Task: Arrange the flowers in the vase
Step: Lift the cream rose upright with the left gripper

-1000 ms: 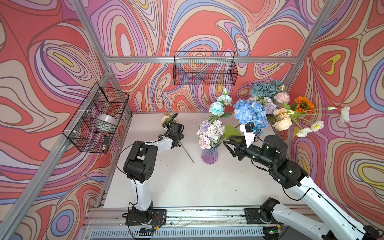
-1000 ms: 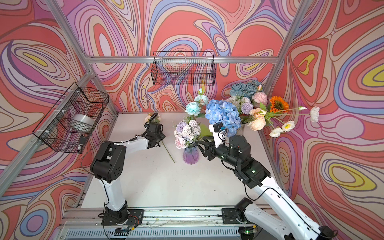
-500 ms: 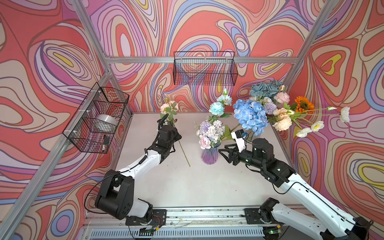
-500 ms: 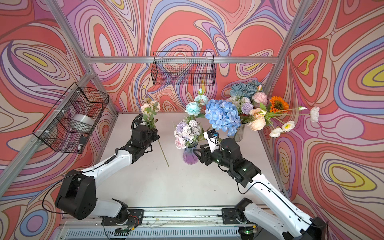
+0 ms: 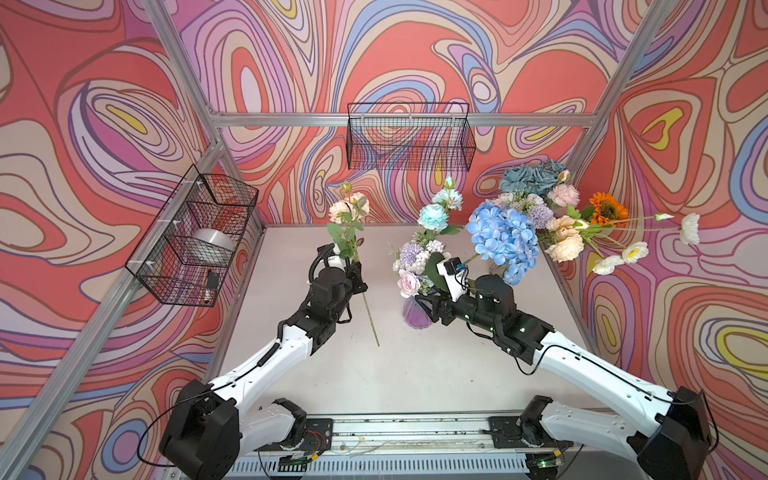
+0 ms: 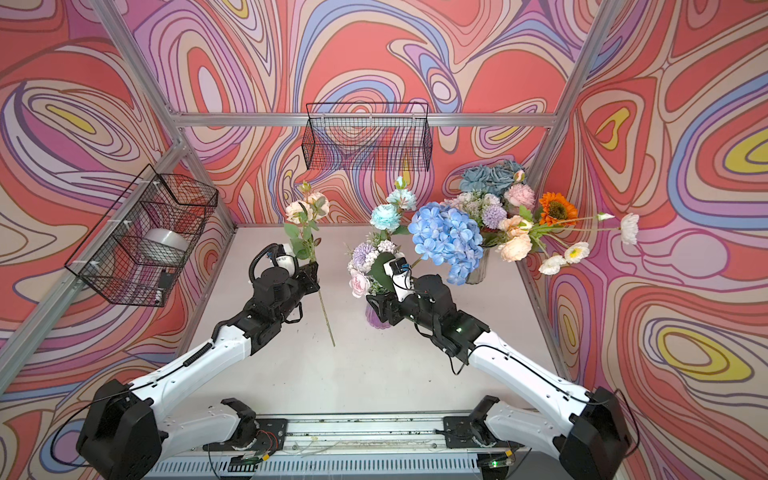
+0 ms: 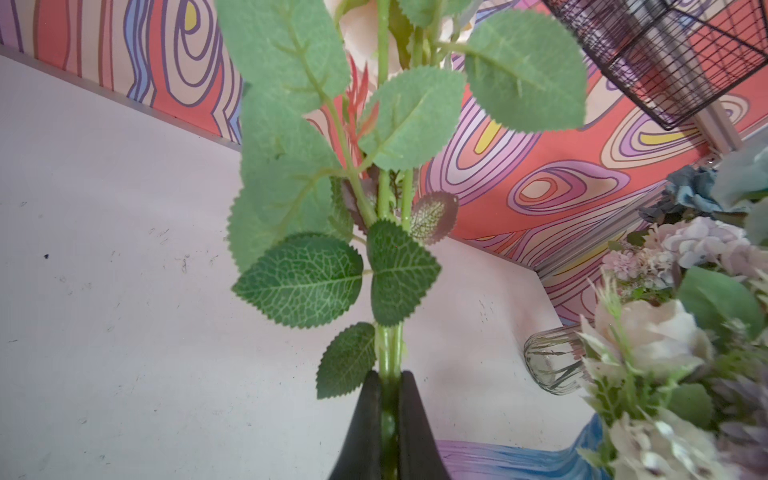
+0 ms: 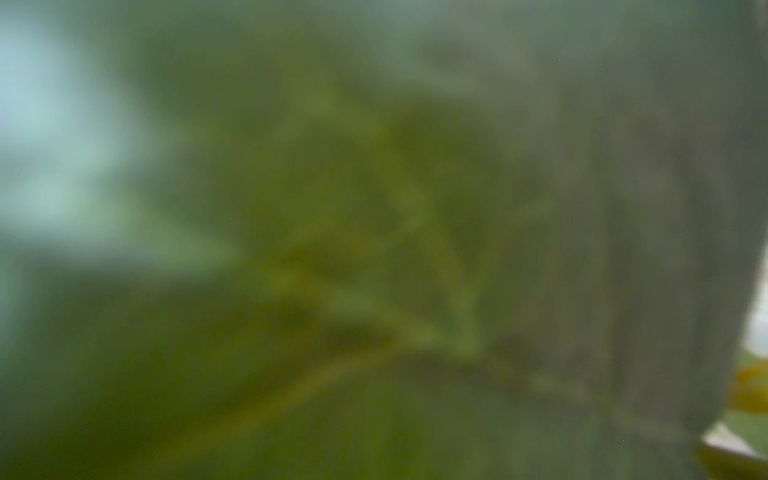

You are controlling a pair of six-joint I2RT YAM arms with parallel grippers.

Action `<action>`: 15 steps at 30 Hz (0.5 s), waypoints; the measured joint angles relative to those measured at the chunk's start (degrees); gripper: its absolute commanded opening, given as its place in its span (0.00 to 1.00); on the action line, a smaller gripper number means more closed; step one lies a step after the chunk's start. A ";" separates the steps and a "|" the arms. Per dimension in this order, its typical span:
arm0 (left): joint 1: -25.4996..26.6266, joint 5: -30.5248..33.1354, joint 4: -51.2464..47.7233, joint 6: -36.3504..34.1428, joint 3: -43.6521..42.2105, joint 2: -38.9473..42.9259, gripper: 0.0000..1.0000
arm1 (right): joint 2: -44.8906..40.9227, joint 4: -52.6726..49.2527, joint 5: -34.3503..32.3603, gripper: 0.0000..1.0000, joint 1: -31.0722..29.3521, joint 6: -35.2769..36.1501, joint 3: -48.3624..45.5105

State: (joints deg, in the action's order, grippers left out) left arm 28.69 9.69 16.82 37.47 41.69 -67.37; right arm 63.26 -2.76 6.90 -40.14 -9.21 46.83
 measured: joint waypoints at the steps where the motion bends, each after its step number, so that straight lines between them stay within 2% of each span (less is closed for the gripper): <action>1: 0.26 -0.04 0.55 0.00 -0.39 0.42 0.00 | 0.59 0.59 -1.14 0.79 -0.46 0.35 0.11; 10: 0.63 -0.50 3.78 0.20 -2.73 2.64 0.00 | 6.23 6.19 -11.10 0.77 -5.11 3.61 1.75; 15: 1.60 -0.44 5.16 -0.24 -3.28 4.37 0.00 | 8.50 10.69 -16.79 0.70 -5.99 3.80 1.77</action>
State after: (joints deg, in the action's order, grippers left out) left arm 30.28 9.26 21.98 37.23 38.41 -63.00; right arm 71.77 7.92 -9.89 -46.13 -5.41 48.60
